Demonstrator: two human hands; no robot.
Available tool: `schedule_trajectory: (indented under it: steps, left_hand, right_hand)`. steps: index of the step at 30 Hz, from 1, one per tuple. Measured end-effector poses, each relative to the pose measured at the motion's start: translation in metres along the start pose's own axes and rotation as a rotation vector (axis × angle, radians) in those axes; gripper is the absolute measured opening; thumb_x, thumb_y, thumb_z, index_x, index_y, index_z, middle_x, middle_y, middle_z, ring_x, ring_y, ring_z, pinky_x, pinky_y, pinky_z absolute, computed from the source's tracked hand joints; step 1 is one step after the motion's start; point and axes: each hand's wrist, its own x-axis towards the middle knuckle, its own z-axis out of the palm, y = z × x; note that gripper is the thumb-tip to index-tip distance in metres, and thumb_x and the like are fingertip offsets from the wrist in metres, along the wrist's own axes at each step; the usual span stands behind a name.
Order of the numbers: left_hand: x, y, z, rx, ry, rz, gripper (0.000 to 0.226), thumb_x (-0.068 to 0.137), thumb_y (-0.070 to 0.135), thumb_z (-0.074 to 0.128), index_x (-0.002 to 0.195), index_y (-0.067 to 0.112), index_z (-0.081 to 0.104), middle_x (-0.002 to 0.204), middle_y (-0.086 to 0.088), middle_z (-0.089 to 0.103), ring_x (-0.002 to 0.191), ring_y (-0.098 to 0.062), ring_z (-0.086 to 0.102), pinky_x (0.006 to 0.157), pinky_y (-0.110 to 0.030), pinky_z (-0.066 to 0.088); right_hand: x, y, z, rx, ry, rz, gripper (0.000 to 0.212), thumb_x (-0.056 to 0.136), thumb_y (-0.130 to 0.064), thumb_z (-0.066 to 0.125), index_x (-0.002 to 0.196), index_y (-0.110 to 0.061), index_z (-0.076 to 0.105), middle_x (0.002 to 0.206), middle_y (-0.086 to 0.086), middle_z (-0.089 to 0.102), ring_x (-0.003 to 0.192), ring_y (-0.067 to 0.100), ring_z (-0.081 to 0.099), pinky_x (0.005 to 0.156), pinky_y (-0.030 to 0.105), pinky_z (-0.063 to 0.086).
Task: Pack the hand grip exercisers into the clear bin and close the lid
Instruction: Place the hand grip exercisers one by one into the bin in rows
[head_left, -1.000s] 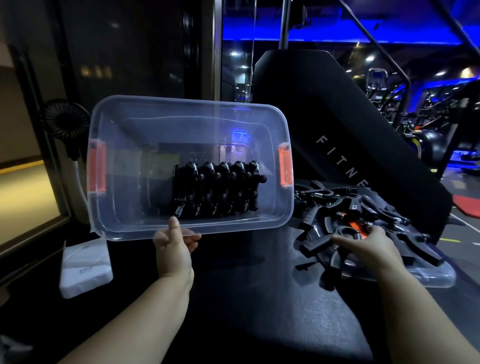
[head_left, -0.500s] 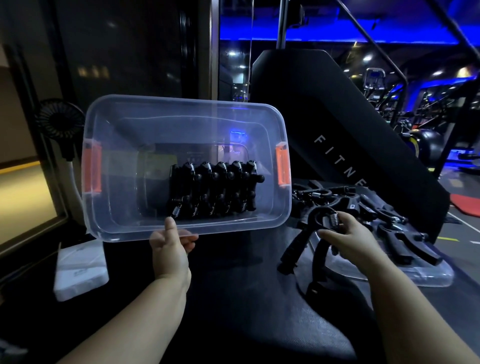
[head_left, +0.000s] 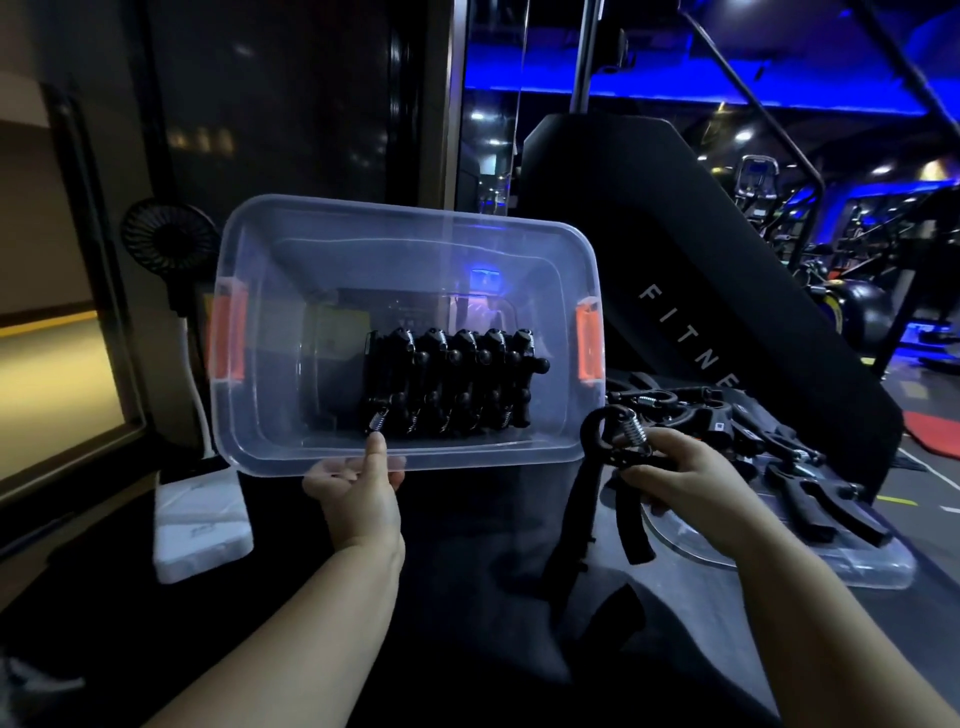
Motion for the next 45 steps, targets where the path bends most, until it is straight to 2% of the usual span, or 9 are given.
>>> schedule_trajectory:
  steps: [9,15,18,24,29,32,36,40,45]
  left_hand:
    - [0.026,0.047,-0.013,-0.023,0.0,-0.03,0.028,0.087,0.01,0.069,0.099,0.011,0.042,0.071,-0.007,0.067,0.058,-0.007,0.069,0.059,-0.021,0.053]
    - [0.035,0.056,-0.03,0.04,-0.099,-0.103,0.045,0.084,0.003,0.07,0.093,0.026,0.033,0.082,-0.014,0.069,0.063,-0.016,0.072,0.055,-0.025,0.053]
    - [0.035,0.052,-0.035,0.017,-0.105,-0.124,0.04,0.087,0.006,0.068,0.088,0.026,0.033,0.081,-0.012,0.069,0.064,-0.018,0.073,0.058,-0.029,0.053]
    - [0.042,0.054,-0.041,-0.045,-0.055,-0.126,0.021,0.096,0.03,0.055,0.085,0.014,0.048,0.055,-0.002,0.066,0.06,-0.019,0.071,0.05,-0.025,0.055]
    - [0.047,0.055,-0.048,-0.025,-0.065,-0.109,0.025,0.097,0.035,0.051,0.085,0.013,0.051,0.054,0.0,0.065,0.058,-0.014,0.069,0.053,-0.023,0.054]
    - [0.042,0.05,-0.049,-0.034,-0.061,-0.096,0.021,0.098,0.033,0.051,0.089,0.014,0.048,0.057,-0.004,0.068,0.06,-0.017,0.069,0.055,-0.024,0.054]
    - [0.034,0.044,-0.05,-0.089,-0.037,-0.132,0.024,0.099,0.032,0.047,0.095,0.008,0.044,0.061,-0.012,0.063,0.055,-0.02,0.068,0.054,-0.031,0.055]
    - [0.024,0.043,-0.045,-0.099,-0.065,-0.155,0.044,0.1,0.03,0.047,0.112,-0.013,0.046,0.087,-0.036,0.061,0.069,-0.033,0.067,0.059,-0.037,0.059]
    - [0.012,0.047,-0.04,-0.07,-0.019,-0.071,0.021,0.1,0.025,0.046,0.092,0.006,0.044,0.068,-0.02,0.061,0.057,-0.026,0.067,0.053,-0.033,0.057]
  right_hand:
    - [0.007,-0.029,0.012,-0.219,-0.124,0.011,0.037,0.081,-0.004,0.058,0.101,-0.036,0.057,0.075,0.008,0.068,0.054,0.012,0.061,0.052,0.024,0.048]
    - [0.005,-0.037,0.022,-0.25,-0.121,-0.006,0.036,0.081,-0.006,0.059,0.095,-0.039,0.059,0.074,0.009,0.068,0.053,0.018,0.06,0.055,0.034,0.05]
    - [0.006,-0.047,0.029,-0.174,-0.151,0.008,0.036,0.082,-0.007,0.06,0.106,-0.034,0.061,0.076,0.018,0.066,0.057,0.024,0.057,0.056,0.04,0.045]
    - [0.011,-0.08,0.049,-0.034,-0.107,-0.136,0.041,0.084,-0.005,0.061,0.113,-0.034,0.057,0.065,0.006,0.06,0.056,0.018,0.051,0.058,0.034,0.04]
    - [0.03,-0.1,0.077,0.155,0.003,-0.185,0.045,0.086,-0.004,0.06,0.113,-0.039,0.049,0.061,-0.003,0.065,0.055,0.009,0.06,0.052,0.022,0.049]
    - [0.049,-0.106,0.096,0.209,0.079,-0.168,0.053,0.087,-0.009,0.059,0.127,-0.039,0.042,0.063,0.001,0.062,0.056,0.015,0.056,0.056,0.029,0.048]
    - [0.071,-0.116,0.122,0.064,0.089,-0.189,0.064,0.085,-0.019,0.057,0.135,-0.05,0.032,0.067,0.002,0.06,0.052,0.015,0.051,0.048,0.026,0.041]
    - [0.089,-0.125,0.149,-0.13,0.043,-0.217,0.067,0.086,-0.022,0.055,0.14,-0.05,0.026,0.065,-0.006,0.057,0.034,0.002,0.044,0.033,0.018,0.033]
    - [0.108,-0.131,0.185,-0.338,-0.025,-0.257,0.069,0.087,-0.023,0.051,0.144,-0.044,0.019,0.073,-0.005,0.056,0.052,0.012,0.054,0.038,0.021,0.033]
